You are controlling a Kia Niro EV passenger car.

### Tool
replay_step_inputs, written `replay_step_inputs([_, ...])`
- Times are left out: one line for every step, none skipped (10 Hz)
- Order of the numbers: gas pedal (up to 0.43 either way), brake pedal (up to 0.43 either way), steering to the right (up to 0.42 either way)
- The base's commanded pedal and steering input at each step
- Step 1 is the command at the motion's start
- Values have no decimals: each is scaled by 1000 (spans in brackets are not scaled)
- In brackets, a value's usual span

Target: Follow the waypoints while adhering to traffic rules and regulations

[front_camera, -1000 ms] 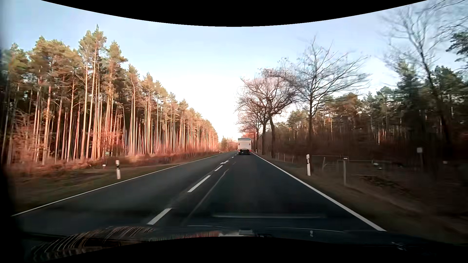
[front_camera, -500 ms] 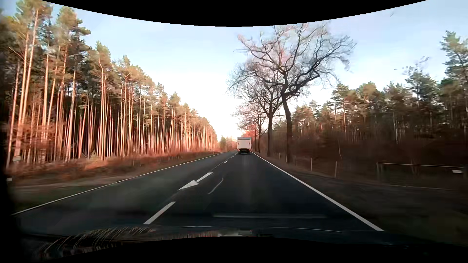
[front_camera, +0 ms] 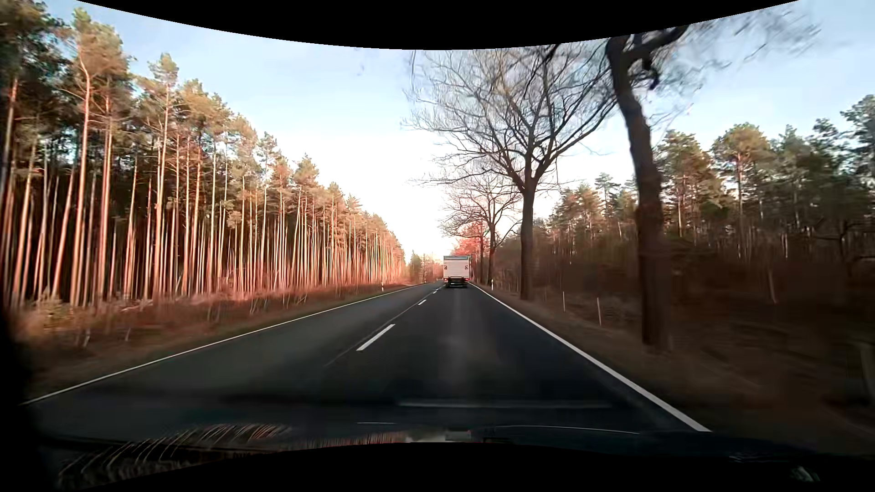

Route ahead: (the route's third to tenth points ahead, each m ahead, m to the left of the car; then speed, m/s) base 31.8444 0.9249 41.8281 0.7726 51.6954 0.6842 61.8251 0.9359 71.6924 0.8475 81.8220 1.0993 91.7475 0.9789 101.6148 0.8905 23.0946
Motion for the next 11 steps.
replay_step_inputs([98,0,-2])
replay_step_inputs([98,0,-2])
replay_step_inputs([87,0,-2])
replay_step_inputs([79,0,-2])
replay_step_inputs([67,0,-2])
replay_step_inputs([39,0,-2])
replay_step_inputs([28,0,-2])
replay_step_inputs([0,0,-2])
replay_step_inputs([0,0,-2])
replay_step_inputs([0,0,-2])
replay_step_inputs([0,0,-2])
